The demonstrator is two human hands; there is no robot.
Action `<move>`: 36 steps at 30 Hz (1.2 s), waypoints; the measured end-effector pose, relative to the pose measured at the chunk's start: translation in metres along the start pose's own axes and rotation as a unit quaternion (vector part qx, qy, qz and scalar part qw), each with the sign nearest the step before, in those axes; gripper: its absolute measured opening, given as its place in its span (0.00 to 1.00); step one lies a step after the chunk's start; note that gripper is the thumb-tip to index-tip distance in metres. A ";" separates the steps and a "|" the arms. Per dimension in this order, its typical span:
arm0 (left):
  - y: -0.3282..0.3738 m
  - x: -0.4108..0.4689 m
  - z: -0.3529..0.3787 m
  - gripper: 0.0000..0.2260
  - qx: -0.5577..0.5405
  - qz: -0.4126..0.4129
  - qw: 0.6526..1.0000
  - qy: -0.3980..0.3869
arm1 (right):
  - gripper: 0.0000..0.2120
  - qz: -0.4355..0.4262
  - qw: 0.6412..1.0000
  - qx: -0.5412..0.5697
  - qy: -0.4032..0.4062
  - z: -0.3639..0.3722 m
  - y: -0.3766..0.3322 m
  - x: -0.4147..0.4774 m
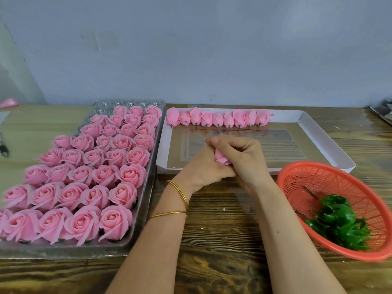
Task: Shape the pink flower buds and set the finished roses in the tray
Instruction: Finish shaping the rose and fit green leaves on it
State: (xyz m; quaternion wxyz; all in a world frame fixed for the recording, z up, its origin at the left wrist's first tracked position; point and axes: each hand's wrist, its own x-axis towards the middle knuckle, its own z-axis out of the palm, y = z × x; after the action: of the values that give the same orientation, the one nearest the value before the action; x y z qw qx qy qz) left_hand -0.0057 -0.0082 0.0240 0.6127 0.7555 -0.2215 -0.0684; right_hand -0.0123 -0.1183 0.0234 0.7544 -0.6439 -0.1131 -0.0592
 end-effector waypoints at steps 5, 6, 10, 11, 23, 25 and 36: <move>-0.005 0.000 -0.001 0.10 0.051 -0.023 0.998 0.000 | 0.09 -0.015 0.999 -0.037 -0.015 0.002 -0.001 -0.001; -0.006 0.000 -0.001 0.12 0.056 -0.028 0.998 0.006 | 0.09 -0.012 0.999 -0.044 -0.013 0.002 0.000 -0.001; -0.008 0.001 0.000 0.14 0.060 -0.020 0.997 0.034 | 0.10 0.027 0.998 -0.044 -0.025 0.003 0.001 -0.002; -0.008 0.002 0.000 0.13 0.061 -0.013 0.997 0.042 | 0.10 0.040 0.998 -0.034 -0.031 0.003 0.001 -0.003; -0.008 0.001 -0.001 0.10 0.031 0.014 0.999 0.042 | 0.20 0.120 0.986 0.022 -0.111 -0.011 0.000 0.000; -0.007 0.000 -0.003 0.07 -0.014 -0.006 0.999 0.038 | 0.17 0.108 0.988 0.062 -0.094 -0.013 -0.002 0.002; -0.008 0.001 0.000 0.13 -0.093 -0.065 0.993 -0.024 | 0.09 0.027 0.997 0.039 -0.068 -0.004 -0.005 0.000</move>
State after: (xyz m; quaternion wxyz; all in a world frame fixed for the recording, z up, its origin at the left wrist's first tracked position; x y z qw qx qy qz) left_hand -0.0025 -0.0073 0.0165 0.6690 0.7064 -0.1791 -0.1463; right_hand -0.0136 -0.1234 0.0278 0.7707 -0.6195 -0.1489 0.0101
